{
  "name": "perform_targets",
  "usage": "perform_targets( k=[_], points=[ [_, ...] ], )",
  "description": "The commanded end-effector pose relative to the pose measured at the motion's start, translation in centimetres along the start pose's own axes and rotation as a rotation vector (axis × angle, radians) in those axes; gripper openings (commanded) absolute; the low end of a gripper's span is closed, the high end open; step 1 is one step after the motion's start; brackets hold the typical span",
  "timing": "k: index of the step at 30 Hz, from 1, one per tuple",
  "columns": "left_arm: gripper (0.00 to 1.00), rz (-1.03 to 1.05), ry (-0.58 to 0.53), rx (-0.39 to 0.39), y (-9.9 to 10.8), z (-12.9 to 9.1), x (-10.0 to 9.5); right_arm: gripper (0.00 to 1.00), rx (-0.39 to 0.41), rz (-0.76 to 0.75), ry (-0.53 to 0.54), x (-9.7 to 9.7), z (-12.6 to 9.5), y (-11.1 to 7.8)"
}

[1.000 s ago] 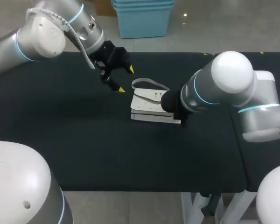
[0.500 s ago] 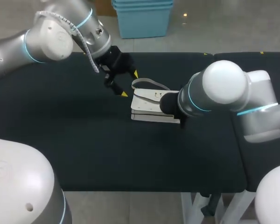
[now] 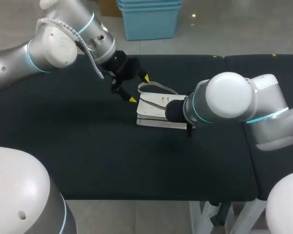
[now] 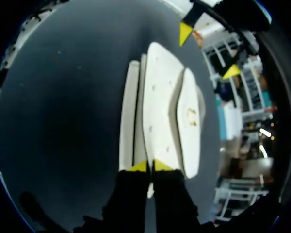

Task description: Pick up the bag, open it, inspect its contents, close it, and place it on the opposite side

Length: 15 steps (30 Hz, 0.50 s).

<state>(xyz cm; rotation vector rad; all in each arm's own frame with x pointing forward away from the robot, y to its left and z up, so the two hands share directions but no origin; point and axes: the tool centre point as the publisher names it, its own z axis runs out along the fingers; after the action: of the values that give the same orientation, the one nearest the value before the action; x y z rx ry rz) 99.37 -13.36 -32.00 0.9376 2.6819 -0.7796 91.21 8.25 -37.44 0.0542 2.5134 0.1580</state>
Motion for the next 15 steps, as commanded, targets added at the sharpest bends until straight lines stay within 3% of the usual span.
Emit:
perform_targets(
  k=[1, 6, 7, 13, 15],
  points=[
    [1.00, 0.003, -0.019, 0.015, 0.3, 0.2, 0.4, 0.00, 0.022, 0.002, -0.014, 0.7, 0.1, 0.5],
    [1.00, 0.003, -0.019, 0.015, 0.3, 0.2, 0.4, 0.00, 0.022, 0.002, -0.014, 0.7, 0.1, 0.5],
    [1.00, 0.010, -0.044, -0.018, 0.1, 0.6, 0.4, 0.00, 0.022, 0.002, -0.014, 0.7, 0.1, 0.5],
    [1.00, 0.114, -0.075, 0.028, -1.3, 1.5, 0.0, 0.00, 0.022, 0.002, -0.014, 0.7, 0.1, 0.5],
    [0.95, 0.144, -0.088, 0.037, -1.6, 1.7, -0.1, 0.00, 0.022, 0.002, -0.014, 0.7, 0.1, 0.5]
  ],
)
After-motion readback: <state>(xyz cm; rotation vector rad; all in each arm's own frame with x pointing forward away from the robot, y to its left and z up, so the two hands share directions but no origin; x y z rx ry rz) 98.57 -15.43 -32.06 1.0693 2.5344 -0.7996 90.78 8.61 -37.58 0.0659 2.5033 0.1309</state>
